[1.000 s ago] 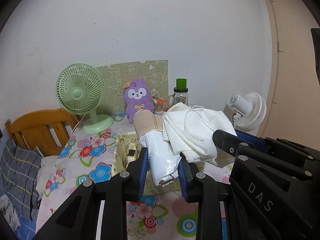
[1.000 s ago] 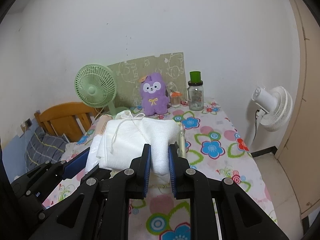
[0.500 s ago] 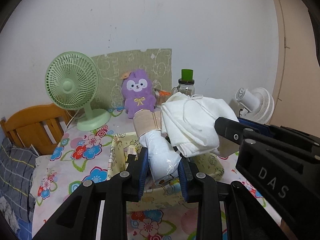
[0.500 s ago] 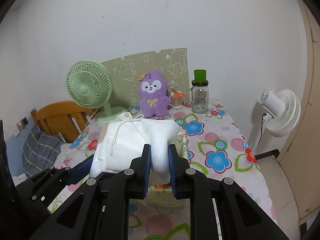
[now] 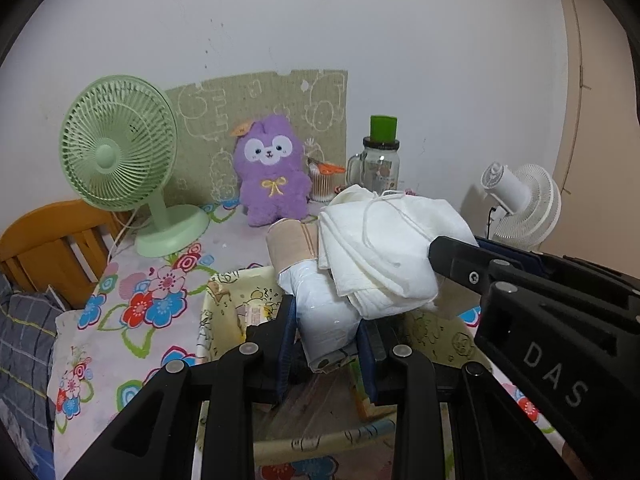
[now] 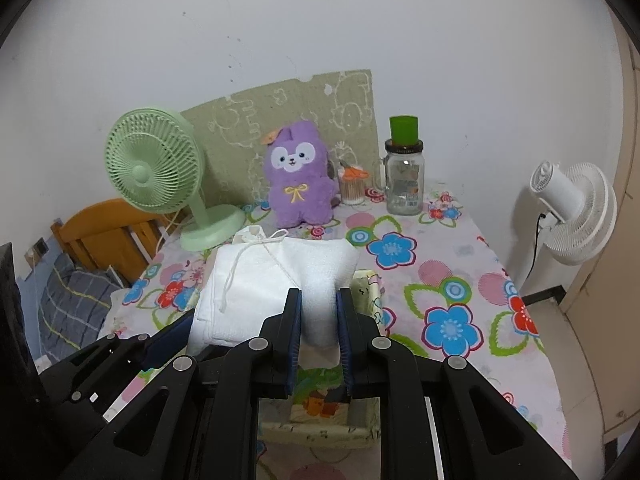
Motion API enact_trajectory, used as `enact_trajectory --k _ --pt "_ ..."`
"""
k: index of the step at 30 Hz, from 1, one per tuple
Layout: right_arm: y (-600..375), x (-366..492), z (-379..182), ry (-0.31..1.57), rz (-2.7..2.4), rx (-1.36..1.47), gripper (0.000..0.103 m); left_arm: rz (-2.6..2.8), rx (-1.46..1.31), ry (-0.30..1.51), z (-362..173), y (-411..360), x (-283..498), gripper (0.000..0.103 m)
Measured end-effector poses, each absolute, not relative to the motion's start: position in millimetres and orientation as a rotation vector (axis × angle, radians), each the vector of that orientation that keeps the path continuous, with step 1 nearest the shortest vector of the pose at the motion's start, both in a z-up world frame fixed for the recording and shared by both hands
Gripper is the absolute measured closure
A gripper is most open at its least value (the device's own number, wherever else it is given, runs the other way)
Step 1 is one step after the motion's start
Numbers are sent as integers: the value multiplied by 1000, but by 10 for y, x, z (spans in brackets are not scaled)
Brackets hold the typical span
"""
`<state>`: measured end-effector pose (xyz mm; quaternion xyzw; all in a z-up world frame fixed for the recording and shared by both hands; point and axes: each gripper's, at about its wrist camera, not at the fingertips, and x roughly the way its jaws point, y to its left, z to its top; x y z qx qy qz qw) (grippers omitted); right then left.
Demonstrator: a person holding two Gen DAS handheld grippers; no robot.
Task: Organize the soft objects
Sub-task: 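Carry the white cloth and rolled towel with both tools over the box, then lower both cloths into the box and open both tools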
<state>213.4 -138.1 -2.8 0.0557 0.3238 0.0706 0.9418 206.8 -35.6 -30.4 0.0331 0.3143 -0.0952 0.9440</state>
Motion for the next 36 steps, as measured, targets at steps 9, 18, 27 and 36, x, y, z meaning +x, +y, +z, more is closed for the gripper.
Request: enact_trajectory --k 9,18,27,36 --pt "-1311 2396 -225 715 173 118 83 -167 54 705 -498 -291 2279 54" --pt "-1175 2520 -409 755 217 131 83 -136 70 720 -565 -182 2282 29" --pt "-1058 2506 -477 780 255 119 48 -120 67 719 -581 -94 2231 12" --pt "-998 2295 -488 768 235 64 17 -115 74 699 -590 -90 2089 3"
